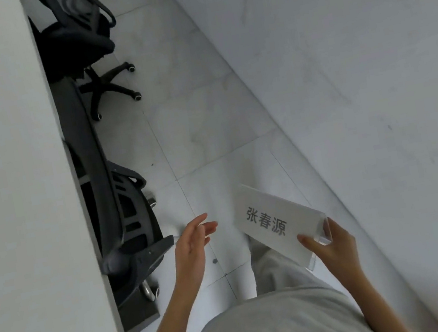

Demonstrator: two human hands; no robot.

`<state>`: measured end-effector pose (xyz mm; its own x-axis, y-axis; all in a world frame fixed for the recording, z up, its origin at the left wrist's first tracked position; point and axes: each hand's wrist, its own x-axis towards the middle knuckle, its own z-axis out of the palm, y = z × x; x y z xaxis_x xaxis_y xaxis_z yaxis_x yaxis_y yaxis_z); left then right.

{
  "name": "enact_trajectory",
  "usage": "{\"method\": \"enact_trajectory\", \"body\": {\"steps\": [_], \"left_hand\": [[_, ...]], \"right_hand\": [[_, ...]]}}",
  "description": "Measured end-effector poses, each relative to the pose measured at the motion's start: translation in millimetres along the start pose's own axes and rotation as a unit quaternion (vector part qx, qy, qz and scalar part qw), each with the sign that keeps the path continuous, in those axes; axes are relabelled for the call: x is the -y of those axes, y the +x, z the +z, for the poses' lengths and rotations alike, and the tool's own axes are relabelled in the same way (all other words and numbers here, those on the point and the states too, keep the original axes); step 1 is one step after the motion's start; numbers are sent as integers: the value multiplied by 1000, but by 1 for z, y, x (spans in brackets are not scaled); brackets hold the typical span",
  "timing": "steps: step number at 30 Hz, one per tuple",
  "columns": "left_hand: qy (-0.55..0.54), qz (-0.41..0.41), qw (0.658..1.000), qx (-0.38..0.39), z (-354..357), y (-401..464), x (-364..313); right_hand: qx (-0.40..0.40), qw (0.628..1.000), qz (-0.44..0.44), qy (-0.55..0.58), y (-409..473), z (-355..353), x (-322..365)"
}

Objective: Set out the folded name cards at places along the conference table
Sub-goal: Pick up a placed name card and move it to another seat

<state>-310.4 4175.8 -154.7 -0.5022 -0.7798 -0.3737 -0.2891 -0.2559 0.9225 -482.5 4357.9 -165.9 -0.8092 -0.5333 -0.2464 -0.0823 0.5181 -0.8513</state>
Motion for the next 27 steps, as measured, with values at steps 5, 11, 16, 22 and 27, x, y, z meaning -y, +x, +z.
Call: {"method": "enact_trajectory", "body": {"steps": [5,11,16,22,27], "left_hand": [[-22,-23,996,-88,19,76,-23],[-84,-54,977,-187,26,165,-65],[-109,-65,967,-221,20,268,-93],[-104,-43,969,-218,-10,433,-152],[-51,12,980,-190,-51,562,-226]], "right_hand": [[98,992,-71,-45,143,12,54],[163,971,-152,-84,294,48,138],[170,967,-164,-96,396,91,178],[171,958,-174,-150,515,139,225],[170,952,-182,-176,610,173,286]]}}
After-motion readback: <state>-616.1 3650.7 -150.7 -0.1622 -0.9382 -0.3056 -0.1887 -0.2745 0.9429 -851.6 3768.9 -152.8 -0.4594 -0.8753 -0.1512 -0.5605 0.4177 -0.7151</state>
